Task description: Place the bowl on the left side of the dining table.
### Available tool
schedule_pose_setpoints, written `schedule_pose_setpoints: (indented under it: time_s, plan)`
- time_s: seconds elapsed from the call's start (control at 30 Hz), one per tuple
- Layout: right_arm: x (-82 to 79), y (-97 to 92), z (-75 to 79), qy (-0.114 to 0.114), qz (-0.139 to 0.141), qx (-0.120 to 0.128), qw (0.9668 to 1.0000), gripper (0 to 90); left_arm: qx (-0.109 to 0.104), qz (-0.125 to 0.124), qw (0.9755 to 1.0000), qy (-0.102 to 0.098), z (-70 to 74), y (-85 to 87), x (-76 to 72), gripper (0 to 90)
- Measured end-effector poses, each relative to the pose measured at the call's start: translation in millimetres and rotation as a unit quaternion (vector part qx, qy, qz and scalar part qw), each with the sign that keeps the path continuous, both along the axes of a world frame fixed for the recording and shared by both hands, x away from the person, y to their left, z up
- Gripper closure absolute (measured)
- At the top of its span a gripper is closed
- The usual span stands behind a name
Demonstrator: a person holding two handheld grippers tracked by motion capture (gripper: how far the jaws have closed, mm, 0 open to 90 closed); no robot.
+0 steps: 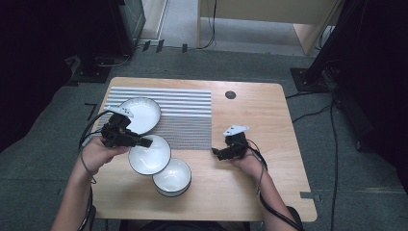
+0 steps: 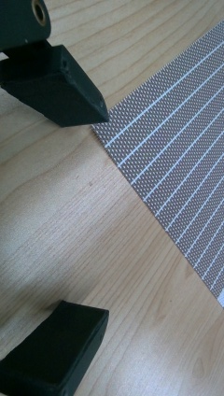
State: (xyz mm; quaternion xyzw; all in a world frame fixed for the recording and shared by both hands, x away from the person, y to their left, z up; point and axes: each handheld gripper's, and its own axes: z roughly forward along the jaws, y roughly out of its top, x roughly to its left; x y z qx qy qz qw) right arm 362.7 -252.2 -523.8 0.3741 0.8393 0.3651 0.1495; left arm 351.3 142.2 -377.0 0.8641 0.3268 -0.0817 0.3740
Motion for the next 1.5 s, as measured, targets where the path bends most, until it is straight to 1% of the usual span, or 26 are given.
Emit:
schedule_pose_setpoints:
  time_s: [0.13, 0.23, 0.33, 0.5, 0.7, 0.93, 1.1, 1.23, 1.3, 1.5]
  plan:
    - [0.0, 0.0, 0.0, 0.0, 0.0, 0.0, 1.0, 5.9, -0.002, 0.011, 0.9999, 0.005, -2.5, 6.3, 2.9, 77.8]
    - [0.0, 0.0, 0.0, 0.0, 0.0, 0.0, 1.0, 5.9, -0.004, 0.016, 0.9999, -0.004, -2.2, 9.4, 3.6, 76.8]
    - [0.0, 0.0, 0.0, 0.0, 0.0, 0.0, 1.0, 5.9, -0.006, 0.019, 0.9998, 0.001, -5.1, 11.5, 5.6, 76.9]
    - [0.0, 0.0, 0.0, 0.0, 0.0, 0.0, 1.0, 5.9, -0.002, 0.029, 0.9995, 0.008, -10.2, 15.8, 9.6, 77.1]
    - [0.1, 0.0, 0.0, 0.0, 0.0, 0.0, 1.0, 5.9, -0.001, 0.044, 0.999, 0.005, -13.2, 21.5, 12.2, 77.1]
    - [0.1, 0.0, 0.0, 0.0, 0.0, 0.0, 1.0, 5.9, 0.001, 0.058, 0.9983, 0.008, -19.1, 28.4, 16.3, 77.2]
    - [0.6, 0.1, 0.1, 0.0, 0.0, -0.001, 1.0, 5.9, -0.002, 0.062, 0.9979, 0.017, -27.1, 33.6, 20.6, 77.2]
    - [1.0, 0.3, 0.1, 0.001, 0.001, -0.001, 1.0, 5.9, 0.002, 0.069, 0.9973, 0.024, -33.5, 36.8, 23.5, 77.2]
    - [1.3, 0.5, 0.1, 0.001, 0.001, 0.0, 1.0, 5.9, 0.003, 0.068, 0.9972, 0.029, -37.2, 38.0, 24.9, 77.2]
    - [2.2, 0.8, 0.1, 0.001, 0.002, 0.0, 1.0, 6.0, 0.009, 0.073, 0.9969, 0.027, -44.9, 38.3, 27.4, 77.2]
